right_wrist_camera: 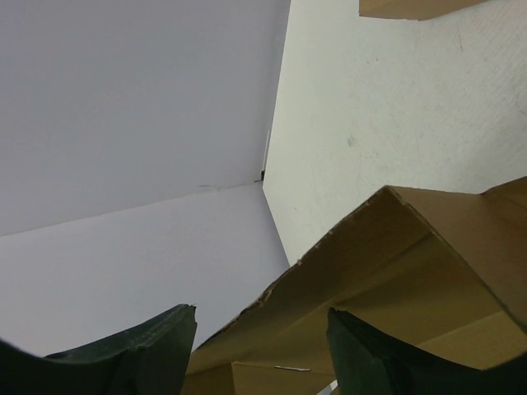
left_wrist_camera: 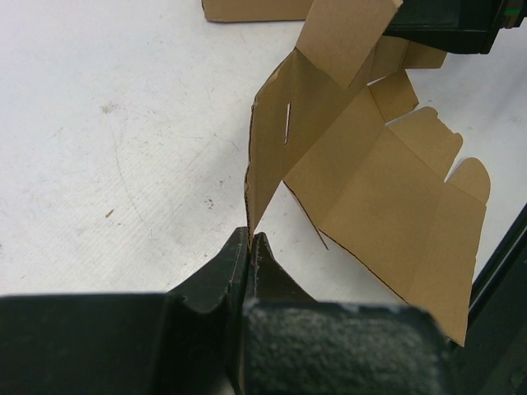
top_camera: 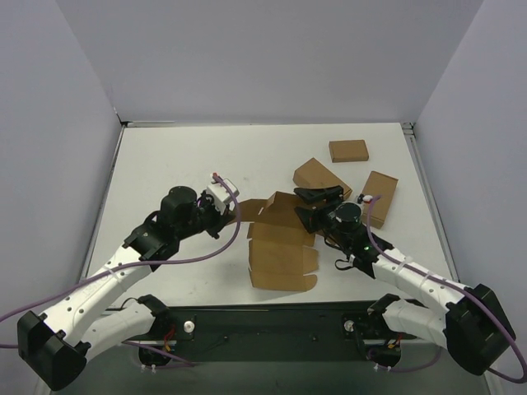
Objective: Fold the paper box
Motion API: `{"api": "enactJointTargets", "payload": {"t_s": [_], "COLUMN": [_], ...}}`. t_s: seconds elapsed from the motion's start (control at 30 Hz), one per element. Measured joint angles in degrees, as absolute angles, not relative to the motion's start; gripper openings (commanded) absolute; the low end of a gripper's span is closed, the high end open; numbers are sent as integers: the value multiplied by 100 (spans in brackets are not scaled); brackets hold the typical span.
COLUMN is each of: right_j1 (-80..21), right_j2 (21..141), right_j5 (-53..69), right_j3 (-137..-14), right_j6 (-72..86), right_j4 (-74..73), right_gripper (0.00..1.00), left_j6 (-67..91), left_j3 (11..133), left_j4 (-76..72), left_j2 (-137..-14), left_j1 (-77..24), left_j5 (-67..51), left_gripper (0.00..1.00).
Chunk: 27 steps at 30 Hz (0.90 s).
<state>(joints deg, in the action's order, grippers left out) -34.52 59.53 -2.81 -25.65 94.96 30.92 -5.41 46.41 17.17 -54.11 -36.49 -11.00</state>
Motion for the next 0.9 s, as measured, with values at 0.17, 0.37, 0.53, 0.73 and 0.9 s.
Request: {"api": "enactJointTargets", "payload": {"t_s": [0.17, 0.37, 0.53, 0.73, 0.9], "right_j1": [-3457, -3597, -3730, -3774, -3798], "right_j2": [6106, 6206, 6423, 6829, 7116], "right_j5": [-191, -156, -174, -239, -309], "right_j3": [-2534, -2425, -2324, -2296, -2222], "right_j6": [9502, 9542, 9566, 9655, 9797], "right_j4": [3223, 3444, 3542, 3962, 4451], "right_gripper": [41, 22, 18, 2, 0], "left_j6": [-554, -558, -519, -473, -379], "left_j3": [4635, 4633, 4633, 4633, 4633], "left_j4": [1719, 1737, 1739, 1769, 1802], "left_j2": [-5411, -5459, -5551, -5664, -5688], "left_j1": [-3671, -3671, -3671, -3671, -3671], "left_j5": [-1013, -934, -934, -934, -906], "left_gripper": [0, 0, 0, 0, 13]}}
